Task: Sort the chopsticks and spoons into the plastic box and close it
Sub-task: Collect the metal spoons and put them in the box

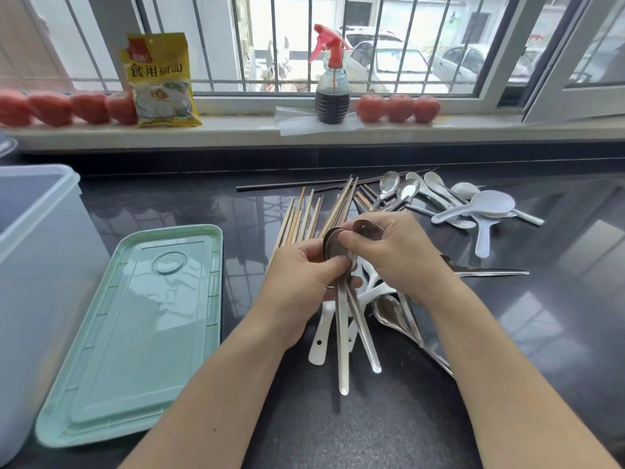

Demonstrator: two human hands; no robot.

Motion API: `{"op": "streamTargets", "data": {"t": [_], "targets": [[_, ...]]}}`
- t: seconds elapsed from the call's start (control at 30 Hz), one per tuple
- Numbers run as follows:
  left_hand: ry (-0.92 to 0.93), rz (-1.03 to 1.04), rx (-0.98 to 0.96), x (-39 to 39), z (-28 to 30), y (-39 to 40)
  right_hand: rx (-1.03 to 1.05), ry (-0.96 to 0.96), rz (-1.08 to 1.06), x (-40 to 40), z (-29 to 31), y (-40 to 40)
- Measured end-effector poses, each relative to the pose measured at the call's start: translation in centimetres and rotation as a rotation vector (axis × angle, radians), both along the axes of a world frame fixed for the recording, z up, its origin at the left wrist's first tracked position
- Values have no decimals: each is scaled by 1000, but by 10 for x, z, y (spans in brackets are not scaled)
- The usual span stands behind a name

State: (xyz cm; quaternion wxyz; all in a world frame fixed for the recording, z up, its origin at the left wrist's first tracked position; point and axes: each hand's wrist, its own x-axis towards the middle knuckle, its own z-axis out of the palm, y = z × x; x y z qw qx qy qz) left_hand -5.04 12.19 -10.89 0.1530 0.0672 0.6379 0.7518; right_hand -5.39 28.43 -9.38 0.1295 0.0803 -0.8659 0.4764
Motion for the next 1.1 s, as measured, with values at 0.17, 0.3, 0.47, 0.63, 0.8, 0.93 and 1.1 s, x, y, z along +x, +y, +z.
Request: {"op": "streamTargets", "data": {"t": [0.17, 0.3, 0.47, 0.63, 0.8, 0.93, 1.1], "targets": [[17, -29, -19, 0, 2, 0, -50, 14, 2, 0, 0, 3], [74, -46, -68, -1, 1, 0, -29, 24, -2, -1, -2, 5], [118, -4, -143, -2, -1, 0, -25, -8, -16, 0, 1, 2], [58, 30, -112, -5, -1, -1, -606, -186, -123, -1, 10, 9], [-10, -35, 10, -7, -1, -2, -763, -256, -104, 2, 11, 12], [-112, -100, 158, -7, 0, -3, -444, -223, -75, 4, 7, -1], [-167, -142, 228, -7, 0, -3, -237, -183, -19, 7, 2, -23]]}}
